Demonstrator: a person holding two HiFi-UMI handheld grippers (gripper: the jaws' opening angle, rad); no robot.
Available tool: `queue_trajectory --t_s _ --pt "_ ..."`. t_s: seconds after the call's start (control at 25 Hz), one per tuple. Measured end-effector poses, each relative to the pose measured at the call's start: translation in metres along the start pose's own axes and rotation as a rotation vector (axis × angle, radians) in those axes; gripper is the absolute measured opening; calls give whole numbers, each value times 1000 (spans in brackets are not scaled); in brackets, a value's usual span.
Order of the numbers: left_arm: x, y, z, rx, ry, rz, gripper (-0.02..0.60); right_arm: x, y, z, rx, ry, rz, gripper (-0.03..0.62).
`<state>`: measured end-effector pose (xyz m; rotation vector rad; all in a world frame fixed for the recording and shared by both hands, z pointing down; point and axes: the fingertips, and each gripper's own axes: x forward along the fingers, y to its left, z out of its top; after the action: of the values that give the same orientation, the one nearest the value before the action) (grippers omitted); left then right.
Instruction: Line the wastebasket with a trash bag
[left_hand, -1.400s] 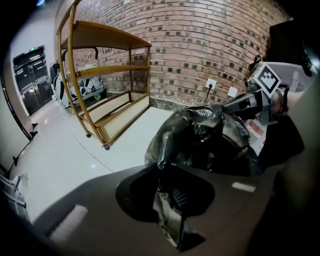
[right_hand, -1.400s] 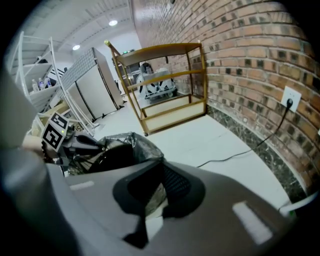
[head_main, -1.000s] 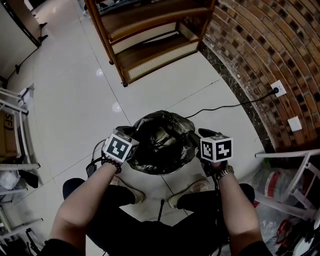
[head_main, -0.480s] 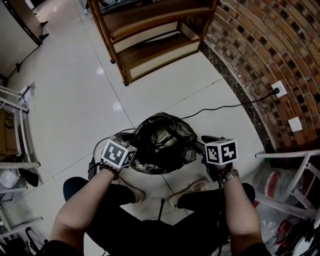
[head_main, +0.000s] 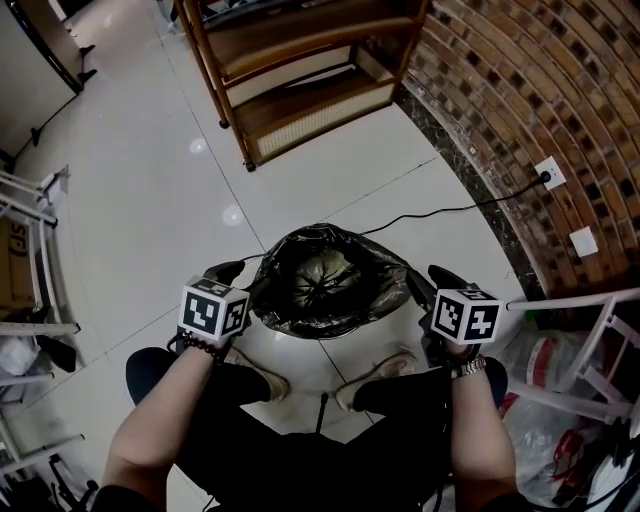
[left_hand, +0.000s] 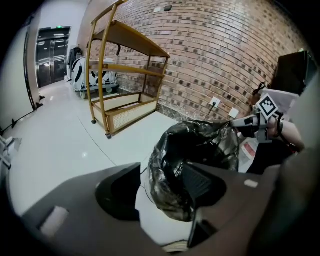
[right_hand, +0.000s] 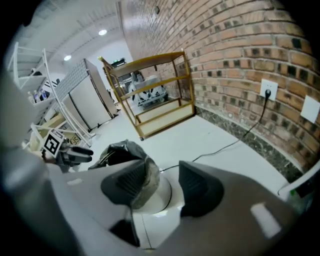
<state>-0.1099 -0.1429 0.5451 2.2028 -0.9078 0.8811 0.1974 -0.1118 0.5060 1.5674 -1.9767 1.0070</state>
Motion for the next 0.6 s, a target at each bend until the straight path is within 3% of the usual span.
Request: queue_trajectory --t_s 0.28,0.44,0.6 --pt "-2 -21 -29 -41 56 -31 242 37 -5 -34 158 117 96 213" --pt "1 -31 -44 -44 86 -43 244 61 -11 -52 134 191 107 287" --pt "4 -31 -52 -61 102 -47 244 77 -11 -62 150 213 134 318"
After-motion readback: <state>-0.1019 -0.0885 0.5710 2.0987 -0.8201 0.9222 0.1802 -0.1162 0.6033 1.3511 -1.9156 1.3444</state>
